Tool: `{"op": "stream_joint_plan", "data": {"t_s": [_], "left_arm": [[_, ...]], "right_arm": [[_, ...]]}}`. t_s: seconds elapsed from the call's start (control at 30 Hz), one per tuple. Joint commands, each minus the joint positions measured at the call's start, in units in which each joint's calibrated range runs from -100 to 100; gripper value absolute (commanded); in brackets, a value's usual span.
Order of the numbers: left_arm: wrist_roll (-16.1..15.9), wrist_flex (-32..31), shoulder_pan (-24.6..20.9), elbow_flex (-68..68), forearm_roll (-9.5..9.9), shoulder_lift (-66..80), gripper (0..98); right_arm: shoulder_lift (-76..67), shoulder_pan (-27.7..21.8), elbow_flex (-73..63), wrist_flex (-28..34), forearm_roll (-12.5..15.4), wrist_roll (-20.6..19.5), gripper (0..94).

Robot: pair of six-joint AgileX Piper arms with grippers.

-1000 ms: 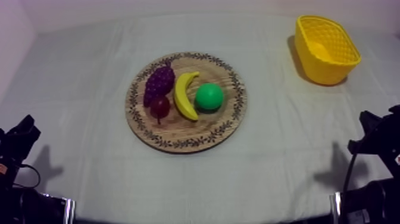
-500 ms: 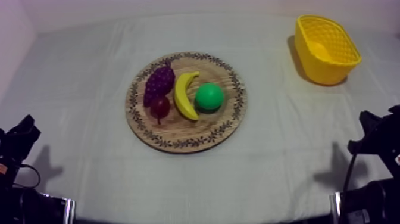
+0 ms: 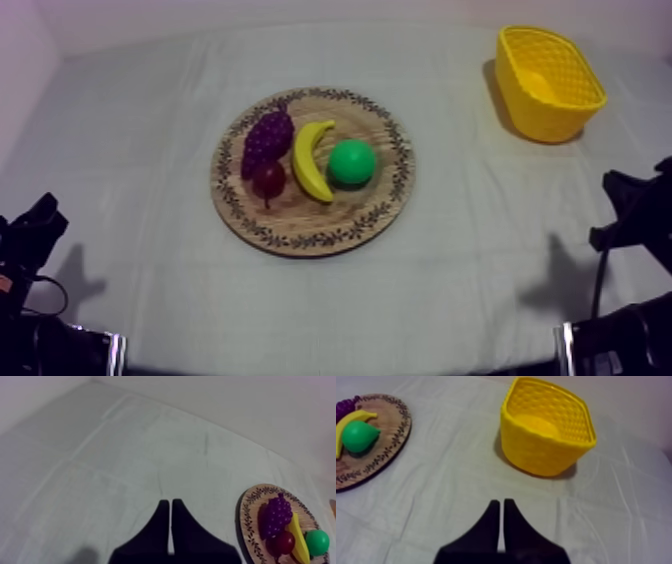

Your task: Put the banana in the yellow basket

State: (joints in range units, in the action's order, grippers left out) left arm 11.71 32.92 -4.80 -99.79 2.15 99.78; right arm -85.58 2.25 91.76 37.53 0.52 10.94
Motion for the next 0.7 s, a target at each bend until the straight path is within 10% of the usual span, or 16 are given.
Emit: {"op": "stream_joint_plan", "data": {"t_s": [0.0, 0.67], "left_arm": [[-0.02, -0.01, -0.01, 0.01, 0.03, 0.05, 0.1], [-0.01, -0.01, -0.01, 0.01, 0.03, 0.05, 0.1]], "right_arm": [[5.66, 1.48, -5.60, 0.31, -0.43, -0.61, 0.3], [42.90, 20.19, -52.85, 17.09, -11.51, -13.53, 0.5]]}}
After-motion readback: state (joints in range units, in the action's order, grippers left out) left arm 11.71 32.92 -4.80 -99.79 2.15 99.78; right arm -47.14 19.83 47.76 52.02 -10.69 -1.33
